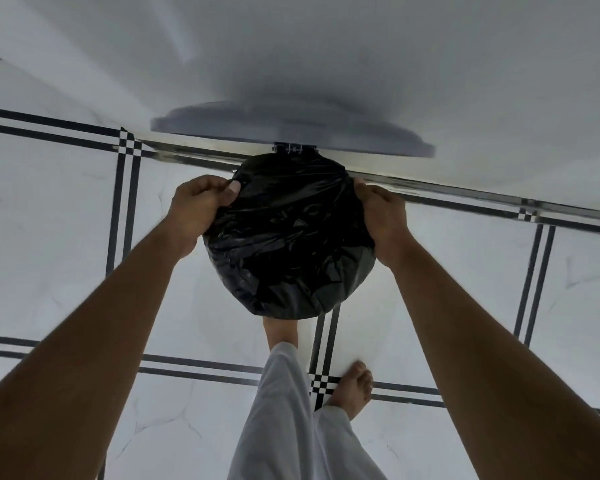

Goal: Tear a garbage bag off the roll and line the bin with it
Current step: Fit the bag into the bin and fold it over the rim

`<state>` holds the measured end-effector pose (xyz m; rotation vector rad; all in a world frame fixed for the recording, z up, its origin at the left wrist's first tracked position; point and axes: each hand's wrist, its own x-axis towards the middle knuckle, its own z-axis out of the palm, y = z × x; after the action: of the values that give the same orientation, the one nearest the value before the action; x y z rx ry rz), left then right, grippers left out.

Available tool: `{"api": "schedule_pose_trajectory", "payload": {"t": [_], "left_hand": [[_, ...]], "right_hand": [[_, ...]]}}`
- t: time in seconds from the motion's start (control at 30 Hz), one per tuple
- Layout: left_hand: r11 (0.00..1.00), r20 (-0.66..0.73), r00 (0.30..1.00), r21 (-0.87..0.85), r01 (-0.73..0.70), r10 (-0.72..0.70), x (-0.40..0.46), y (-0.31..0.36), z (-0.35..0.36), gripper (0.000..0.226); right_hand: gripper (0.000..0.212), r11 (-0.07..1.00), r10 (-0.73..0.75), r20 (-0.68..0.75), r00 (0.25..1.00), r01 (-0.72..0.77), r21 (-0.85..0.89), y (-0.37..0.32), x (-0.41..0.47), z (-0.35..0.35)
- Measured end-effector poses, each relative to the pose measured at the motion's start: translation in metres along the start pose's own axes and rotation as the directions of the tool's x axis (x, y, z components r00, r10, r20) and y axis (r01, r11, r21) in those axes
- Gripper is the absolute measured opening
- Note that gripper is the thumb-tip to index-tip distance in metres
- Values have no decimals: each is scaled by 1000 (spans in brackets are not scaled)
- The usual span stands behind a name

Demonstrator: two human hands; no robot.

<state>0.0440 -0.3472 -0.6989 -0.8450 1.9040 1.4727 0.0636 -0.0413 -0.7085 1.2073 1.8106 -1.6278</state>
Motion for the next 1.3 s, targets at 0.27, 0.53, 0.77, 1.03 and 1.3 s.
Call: {"api": "schedule_pose_trajectory", "payload": {"t": [0.27, 0.53, 0.77, 1.03, 1.3], "left_hand": [[975, -36, 981, 106, 193, -190, 28, 0, 0, 43], [980, -121, 986, 148, 132, -115, 30, 24, 11, 21], [945, 151, 940, 170, 281, -307, 28, 18, -6, 36], [943, -214, 972, 292, 161, -100, 27, 10, 6, 26], [961, -26, 961, 16, 277, -277, 2, 18, 24, 66]], "right_hand": [[44, 994, -3, -2, 1000, 2, -111, -10, 15, 15], [49, 948, -77, 3, 997, 74, -310, -28, 14, 23], [37, 976, 55, 111, 992, -30, -214, -26, 21, 21], [56, 944, -192, -176, 965, 132, -303, -18, -1, 13], [54, 886, -149, 77, 986, 167, -433, -9, -19, 19]]}}
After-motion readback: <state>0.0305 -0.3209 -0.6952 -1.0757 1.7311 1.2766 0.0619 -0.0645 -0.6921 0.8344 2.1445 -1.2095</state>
